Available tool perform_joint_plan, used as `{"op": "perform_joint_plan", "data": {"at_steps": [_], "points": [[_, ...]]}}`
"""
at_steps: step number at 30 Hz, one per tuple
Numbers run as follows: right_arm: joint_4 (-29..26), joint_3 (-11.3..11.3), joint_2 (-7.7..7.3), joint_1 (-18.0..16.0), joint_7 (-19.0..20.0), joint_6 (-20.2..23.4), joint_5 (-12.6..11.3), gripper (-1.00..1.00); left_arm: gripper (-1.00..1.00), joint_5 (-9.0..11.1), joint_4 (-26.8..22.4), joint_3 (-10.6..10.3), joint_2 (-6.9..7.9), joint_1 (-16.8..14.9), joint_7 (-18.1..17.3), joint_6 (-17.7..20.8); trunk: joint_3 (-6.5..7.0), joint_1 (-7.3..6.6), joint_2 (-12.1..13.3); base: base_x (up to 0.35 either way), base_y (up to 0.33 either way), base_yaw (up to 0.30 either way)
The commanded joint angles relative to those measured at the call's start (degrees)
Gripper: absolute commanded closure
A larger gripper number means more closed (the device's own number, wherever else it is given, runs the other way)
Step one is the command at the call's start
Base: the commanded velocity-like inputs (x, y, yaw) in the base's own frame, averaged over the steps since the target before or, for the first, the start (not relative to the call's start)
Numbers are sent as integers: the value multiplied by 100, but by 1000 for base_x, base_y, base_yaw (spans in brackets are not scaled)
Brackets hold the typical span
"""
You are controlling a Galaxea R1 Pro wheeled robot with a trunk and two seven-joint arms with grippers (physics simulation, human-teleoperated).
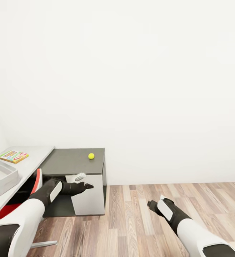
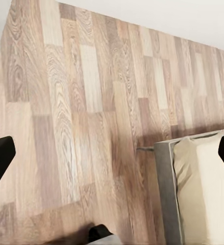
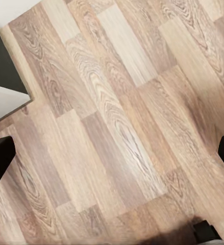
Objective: Put all the toys in the child's room - the three board games (two on the bed and one on the table), the two jigsaw puzzles on the table, and the tennis ball on the table - inside the toy box on the table in the child's room.
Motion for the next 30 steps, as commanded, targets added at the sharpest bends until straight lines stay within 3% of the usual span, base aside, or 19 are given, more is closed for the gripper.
{"op": "perform_joint_plan", "data": {"at_steps": [1, 9, 15, 20, 24, 28, 30], "points": [[14, 51, -3, -4, -46, 12, -48, -100, -100, 17, 0, 26, -3, 52, -3, 11, -18, 2, -14, -120, 0, 0], [137, 50, 85, -4, -47, -35, -37, -100, -100, 10, 5, 18, -5, 368, 40, -330, -60, 2, -14, -41, 0, 0], [295, 56, 212, -4, -46, -220, 12, -100, -100, 6, 10, 12, -14, 627, 364, -652, -94, 2, -14, -5, 0, 0], [407, 52, 403, -4, -47, -295, 362, -100, -100, -80, 293, 11, -128, 817, 1101, -1268, -127, 2, -14, 0, 0, 0], [466, 49, 553, 27, -47, -622, 714, -100, -100, -199, 843, 15, -343, 872, 2111, -1974, -155, 2, -14, 0, 0, 0], [546, 49, 661, 251, -47, -824, 853, -100, -100, -238, 1295, 16, -515, 901, 2931, -2533, -168, 2, -14, 0, 0, 0], [558, 44, 676, 340, -47, -857, 876, -100, -100, -249, 1452, 17, -588, 954, 3152, -2750, -170, 2, -14, 0, 0, 0]]}}
